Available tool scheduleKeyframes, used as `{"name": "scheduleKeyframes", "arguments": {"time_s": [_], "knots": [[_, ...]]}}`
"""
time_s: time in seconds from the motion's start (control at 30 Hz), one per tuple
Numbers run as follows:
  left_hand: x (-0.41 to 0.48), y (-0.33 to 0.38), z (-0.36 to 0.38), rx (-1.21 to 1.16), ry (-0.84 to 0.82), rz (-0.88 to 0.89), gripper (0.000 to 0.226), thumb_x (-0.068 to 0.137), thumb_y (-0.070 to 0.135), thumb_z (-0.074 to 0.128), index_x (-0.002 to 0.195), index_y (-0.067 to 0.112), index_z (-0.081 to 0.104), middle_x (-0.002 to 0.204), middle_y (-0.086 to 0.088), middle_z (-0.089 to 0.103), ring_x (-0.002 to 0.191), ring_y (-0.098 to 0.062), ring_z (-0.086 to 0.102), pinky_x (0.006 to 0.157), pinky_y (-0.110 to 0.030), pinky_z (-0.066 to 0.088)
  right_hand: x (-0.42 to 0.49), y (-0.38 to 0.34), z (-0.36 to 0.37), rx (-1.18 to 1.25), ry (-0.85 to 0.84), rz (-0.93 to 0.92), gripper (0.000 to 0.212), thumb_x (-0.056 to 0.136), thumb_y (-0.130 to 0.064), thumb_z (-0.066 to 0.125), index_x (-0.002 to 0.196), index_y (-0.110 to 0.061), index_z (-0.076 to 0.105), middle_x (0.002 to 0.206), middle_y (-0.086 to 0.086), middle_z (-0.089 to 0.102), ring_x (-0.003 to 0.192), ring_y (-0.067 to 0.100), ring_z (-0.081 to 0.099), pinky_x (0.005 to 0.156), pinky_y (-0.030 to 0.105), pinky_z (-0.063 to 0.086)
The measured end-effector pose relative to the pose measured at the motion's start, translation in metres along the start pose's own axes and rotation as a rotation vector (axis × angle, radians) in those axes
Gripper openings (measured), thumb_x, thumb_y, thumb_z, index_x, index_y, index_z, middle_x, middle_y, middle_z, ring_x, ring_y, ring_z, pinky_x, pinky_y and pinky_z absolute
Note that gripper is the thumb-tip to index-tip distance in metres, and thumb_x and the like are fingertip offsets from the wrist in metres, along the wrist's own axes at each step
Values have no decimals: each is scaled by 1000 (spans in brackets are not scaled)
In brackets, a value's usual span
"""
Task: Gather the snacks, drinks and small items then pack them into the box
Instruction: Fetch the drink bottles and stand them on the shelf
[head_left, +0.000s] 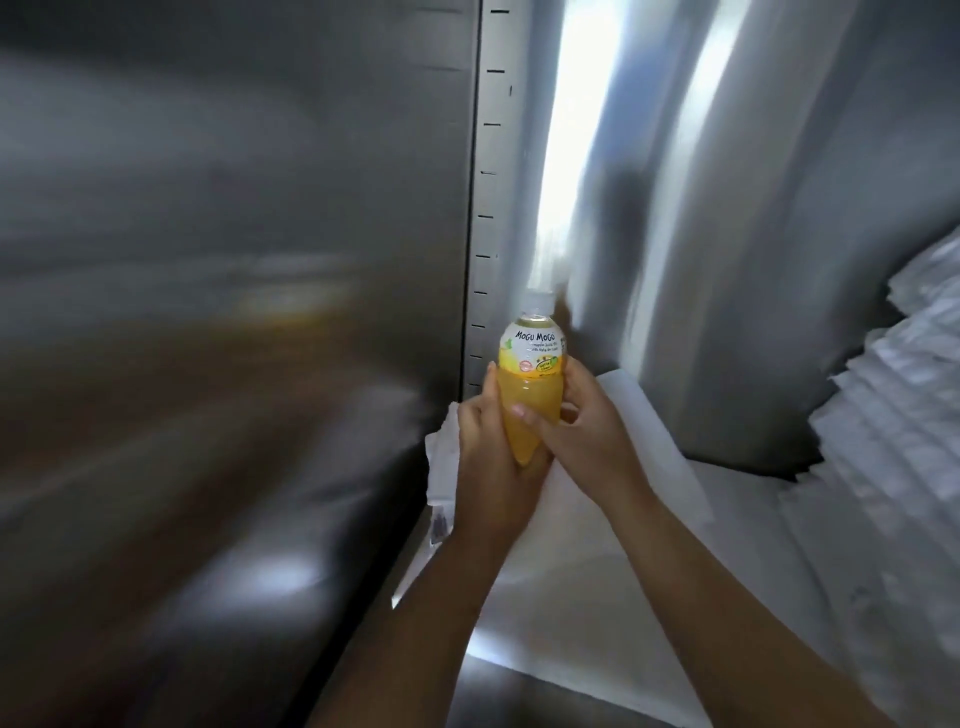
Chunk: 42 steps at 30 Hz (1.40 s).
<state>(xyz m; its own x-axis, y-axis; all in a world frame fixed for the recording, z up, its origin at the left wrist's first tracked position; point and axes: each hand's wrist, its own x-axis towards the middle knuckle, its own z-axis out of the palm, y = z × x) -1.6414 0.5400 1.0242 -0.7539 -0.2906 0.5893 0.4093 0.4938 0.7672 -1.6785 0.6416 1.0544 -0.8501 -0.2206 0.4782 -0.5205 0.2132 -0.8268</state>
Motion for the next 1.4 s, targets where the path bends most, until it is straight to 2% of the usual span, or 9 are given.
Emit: {"name": "scheduleKeyframes", "arguments": {"time_s": [0.07, 0.23, 0.3, 0.43, 0.6, 0.7, 0.87, 1.07, 1.4], "knots": [[-12, 16, -5, -77, 23, 9, 82, 79, 49, 60, 147, 30, 17, 113, 4, 35, 105, -8, 47, 88, -31, 47, -12, -17, -9, 14, -15, -6, 57, 78, -46, 71, 128, -43, 43, 116, -26, 58, 103, -6, 58, 74, 7, 47], [-40, 43, -16, -175, -19, 54, 80, 82, 41, 60, 147, 36, 14, 114, 17, 26, 111, 0, 40, 87, -9, 40, -32, -79, -32, -55, 87, -252, 58, 93, -51, 46, 141, -52, 14, 138, -15, 43, 118, -3, 50, 94, 16, 43], [-51, 52, -25, -175, -28, 76, 80, 83, 41, 60, 147, 39, 12, 113, 16, 28, 109, 8, 38, 81, -2, 37, -37, -104, -40, -150, 51, -314, 51, 96, -48, 39, 142, -54, 19, 139, -16, 43, 120, -1, 49, 97, 22, 44], [-70, 77, -52, -199, -28, 114, 83, 81, 37, 61, 148, 39, 11, 116, 19, 30, 107, 5, 43, 83, -5, 38, -55, -136, -47, -282, -22, -309, 39, 97, -43, 38, 136, -51, 35, 120, -16, 54, 114, 5, 54, 97, 40, 46], [-101, 109, -92, -102, 11, 132, 84, 77, 46, 62, 146, 46, 13, 114, 15, 36, 109, 5, 44, 83, -8, 41, -91, -177, -46, -236, -64, -372, 37, 94, -47, 39, 131, -55, 38, 105, -34, 52, 99, 0, 57, 87, 29, 48], [-131, 129, -122, -33, 32, 128, 84, 75, 53, 59, 145, 46, 15, 110, 16, 38, 106, 5, 46, 84, -14, 44, -119, -199, -44, -137, -150, -369, 38, 92, -51, 42, 129, -57, 38, 114, -19, 58, 102, 7, 60, 90, 35, 49], [-204, 161, -164, 59, 143, 82, 83, 71, 52, 62, 144, 45, 22, 105, 16, 40, 98, 3, 51, 77, -7, 41, -181, -225, -35, 115, -353, -451, 38, 97, -28, 47, 133, -41, 44, 113, -15, 63, 106, 3, 59, 81, 10, 44], [-289, 193, -210, 133, 268, 6, 86, 72, 38, 70, 145, 39, 26, 104, 13, 41, 98, 2, 52, 81, -11, 43, -248, -252, -10, 238, -525, -450, 39, 96, -32, 48, 132, -44, 44, 117, -13, 61, 106, 5, 59, 82, 16, 47], [-398, 243, -377, 373, 561, -66, 88, 71, 56, 67, 144, 47, 20, 109, 17, 40, 103, -1, 51, 82, -24, 51, -350, -380, 107, 415, -794, -620, 39, 98, -29, 46, 133, -44, 43, 117, -19, 61, 106, 0, 59, 80, 11, 47]]}}
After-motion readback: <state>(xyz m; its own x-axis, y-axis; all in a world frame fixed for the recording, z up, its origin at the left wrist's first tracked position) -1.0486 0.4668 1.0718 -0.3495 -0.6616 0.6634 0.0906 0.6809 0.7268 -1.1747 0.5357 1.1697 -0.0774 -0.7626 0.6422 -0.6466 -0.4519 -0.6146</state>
